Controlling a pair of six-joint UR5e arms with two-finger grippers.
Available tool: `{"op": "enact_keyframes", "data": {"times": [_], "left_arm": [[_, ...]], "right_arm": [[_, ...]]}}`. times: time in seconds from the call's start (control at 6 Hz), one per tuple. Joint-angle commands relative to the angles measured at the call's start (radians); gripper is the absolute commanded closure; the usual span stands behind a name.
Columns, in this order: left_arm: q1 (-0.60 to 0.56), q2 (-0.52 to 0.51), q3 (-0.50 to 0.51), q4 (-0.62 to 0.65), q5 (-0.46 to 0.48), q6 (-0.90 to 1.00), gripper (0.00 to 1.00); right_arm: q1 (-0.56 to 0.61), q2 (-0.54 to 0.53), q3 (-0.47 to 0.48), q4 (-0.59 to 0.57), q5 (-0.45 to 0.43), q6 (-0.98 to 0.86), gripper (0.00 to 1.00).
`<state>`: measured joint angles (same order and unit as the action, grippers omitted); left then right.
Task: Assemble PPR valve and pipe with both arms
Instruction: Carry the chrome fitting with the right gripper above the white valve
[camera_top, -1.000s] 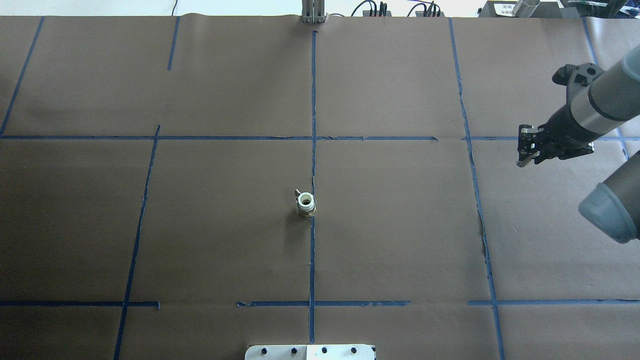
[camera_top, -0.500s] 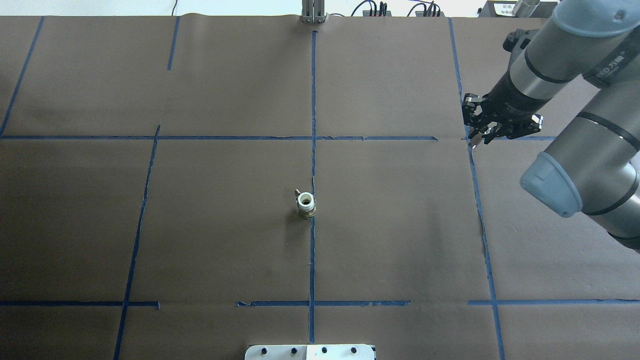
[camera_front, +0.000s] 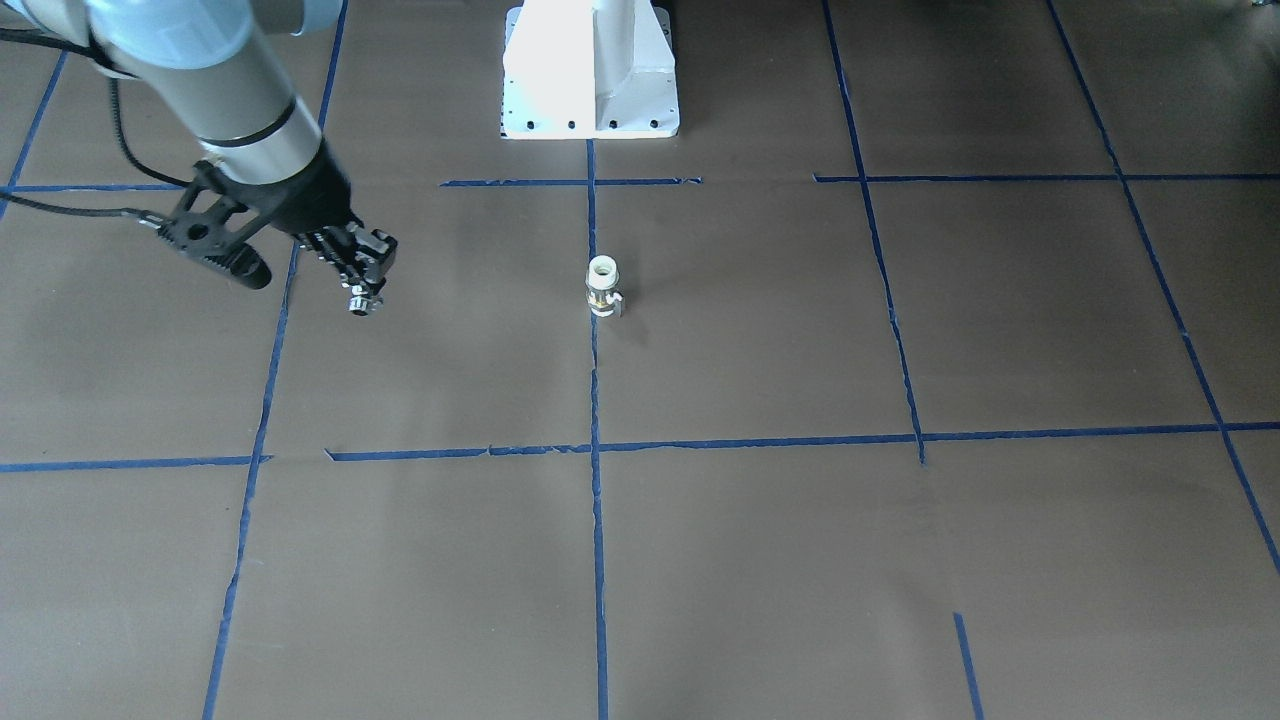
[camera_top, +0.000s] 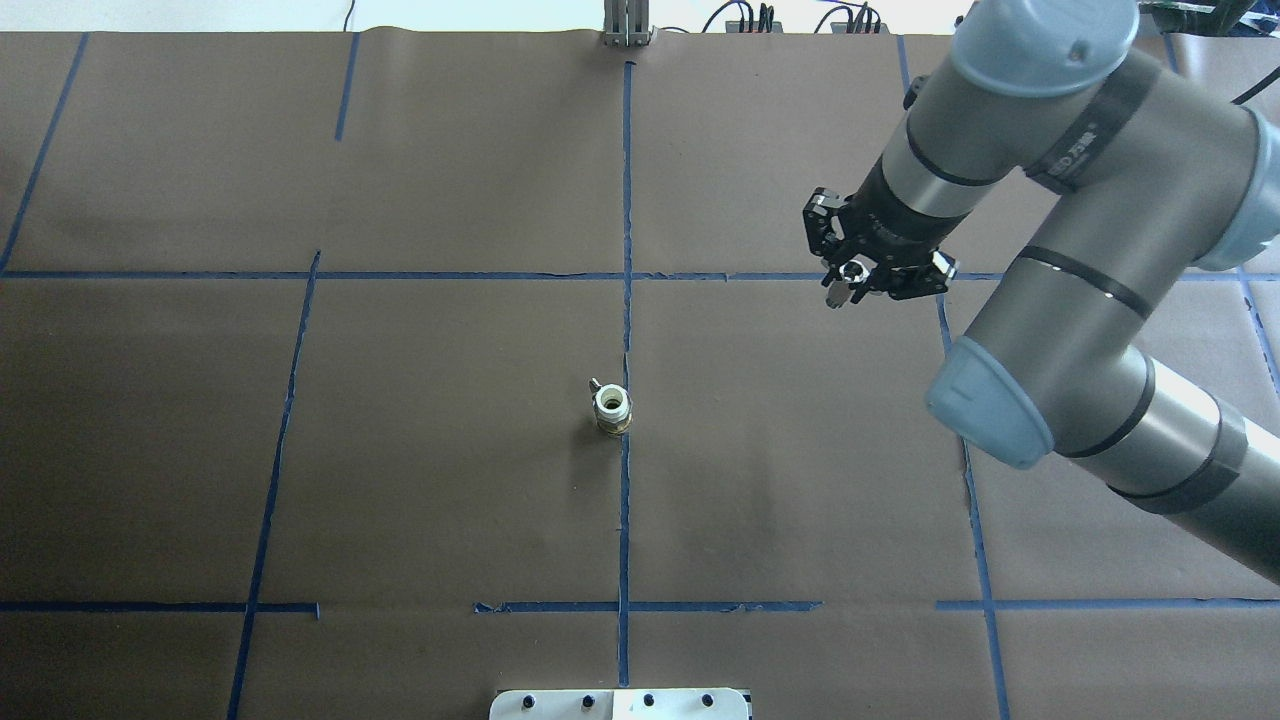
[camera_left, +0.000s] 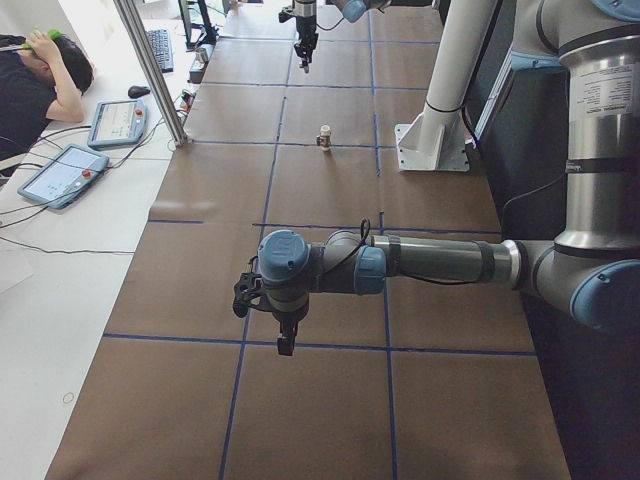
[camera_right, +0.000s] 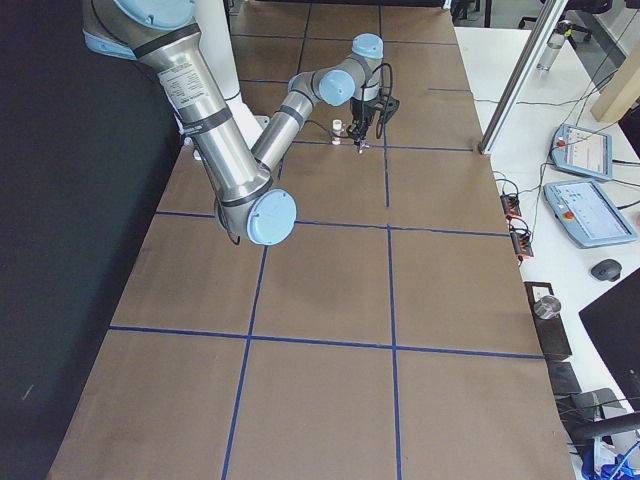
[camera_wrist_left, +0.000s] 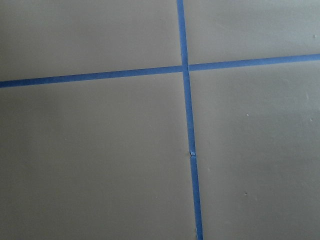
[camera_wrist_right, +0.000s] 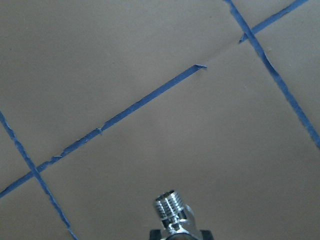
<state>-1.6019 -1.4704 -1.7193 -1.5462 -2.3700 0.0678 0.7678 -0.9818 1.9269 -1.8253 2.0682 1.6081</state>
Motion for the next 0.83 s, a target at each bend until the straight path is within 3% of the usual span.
{"op": "enact_keyframes", "data": {"times": [0.0, 0.17, 0.5, 0.67], "left_arm": [[0.0, 0.001, 0.001, 0.0, 0.0, -0.005, 0.0], [0.0, 0.001, 0.001, 0.0, 0.0, -0.005, 0.0], [0.0, 0.001, 0.001, 0.0, 0.0, -0.005, 0.0], [0.0, 0.002, 0.001, 0.0, 0.0, -0.005, 0.0]], "right_arm": [[-0.103, 0.149, -0.09, -0.006, -0.083, 0.259, 1.0], [-0.143, 0.234, -0.151, -0.012, -0.121, 0.362, 0.99], [-0.17, 0.413, -0.376, -0.012, -0.142, 0.438, 0.99], [-0.205, 0.401, -0.379, -0.012, -0.158, 0.463, 0.99]]}}
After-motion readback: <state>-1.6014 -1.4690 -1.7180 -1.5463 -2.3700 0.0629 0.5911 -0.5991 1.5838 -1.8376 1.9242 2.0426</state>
